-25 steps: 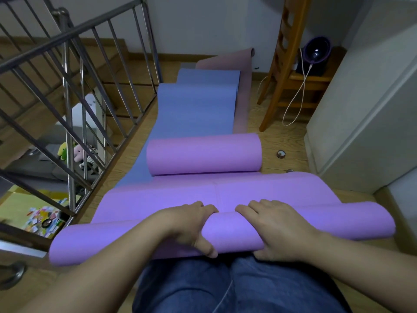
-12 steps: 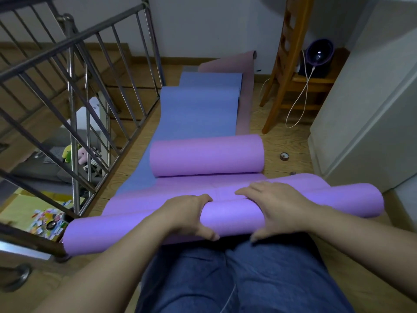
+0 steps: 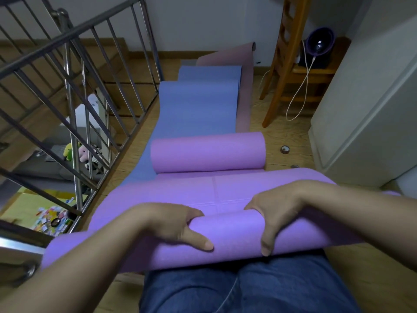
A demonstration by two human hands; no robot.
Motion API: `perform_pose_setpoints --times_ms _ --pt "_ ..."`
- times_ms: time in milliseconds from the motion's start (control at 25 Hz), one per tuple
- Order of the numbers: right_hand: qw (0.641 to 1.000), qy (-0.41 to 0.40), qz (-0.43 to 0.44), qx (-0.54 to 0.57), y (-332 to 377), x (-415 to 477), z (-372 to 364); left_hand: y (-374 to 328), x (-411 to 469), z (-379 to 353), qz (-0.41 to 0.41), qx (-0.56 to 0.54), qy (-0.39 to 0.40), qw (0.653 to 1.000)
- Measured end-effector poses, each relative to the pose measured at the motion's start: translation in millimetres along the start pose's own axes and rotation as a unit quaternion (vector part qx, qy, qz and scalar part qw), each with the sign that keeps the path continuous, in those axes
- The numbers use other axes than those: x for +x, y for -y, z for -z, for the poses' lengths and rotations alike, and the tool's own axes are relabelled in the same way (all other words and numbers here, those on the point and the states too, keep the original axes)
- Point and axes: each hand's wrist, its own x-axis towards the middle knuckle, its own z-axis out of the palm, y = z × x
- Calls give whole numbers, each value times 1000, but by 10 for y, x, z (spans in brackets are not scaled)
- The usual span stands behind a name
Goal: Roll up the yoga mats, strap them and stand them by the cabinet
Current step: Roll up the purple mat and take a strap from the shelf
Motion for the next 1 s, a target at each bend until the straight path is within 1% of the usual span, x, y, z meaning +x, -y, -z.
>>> perform_pose_setpoints --times_ms 40,80,120,160,200,240,320,400,480,560,640,680,720,760,840,880,920,960,1000 --pt "999 22 -5 28 -37 61 -43 2 -16 -110 0 21 -36 999" --pt "997 36 -12 63 -87 112 -57 -9 -25 -216 9 74 -79 994" --pt "994 49 -16 99 -133 151 -47 -42 -31 -318 22 154 -126 980" --pt "990 65 -23 127 -161 175 -26 -92 -39 -418 35 230 -169 958" --pt "986 78 -28 143 -176 197 -15 -144 -45 -499 47 272 -202 940" --pt "985 84 -29 148 -177 215 -10 -159 -31 -546 54 285 -220 931" --pt "987 65 -24 142 -183 201 14 -125 7 -536 53 258 -234 936" --pt "997 -1 -6 83 -157 96 46 -52 19 -466 39 220 -222 949" --pt "993 -115 9 -7 -80 -26 -1 -7 56 -350 25 173 -194 965" --pt "970 -214 2 -119 91 -100 -192 36 146 -219 14 105 -126 986" --pt "939 -261 -30 -224 251 -14 -486 80 260 -61 19 53 -53 997" --pt "930 -275 -48 -241 283 54 -576 94 293 4 21 44 -30 998" --pt "925 -291 -60 -235 277 105 -594 100 321 45 22 48 -28 998" --pt "925 -306 -59 -218 231 138 -563 105 334 49 22 62 -44 997" --pt "934 -308 -41 -178 149 165 -444 88 295 -58 13 123 -134 983" --pt "942 -294 -34 -158 120 181 -374 71 267 -175 4 181 -203 962" --pt "952 -271 -30 -141 97 211 -301 60 255 -314 -7 246 -277 929" --pt "962 -238 -28 -127 85 239 -223 44 258 -419 -12 297 -324 898" --pt "972 -202 -29 -115 76 264 -145 34 272 -464 -7 315 -343 885"
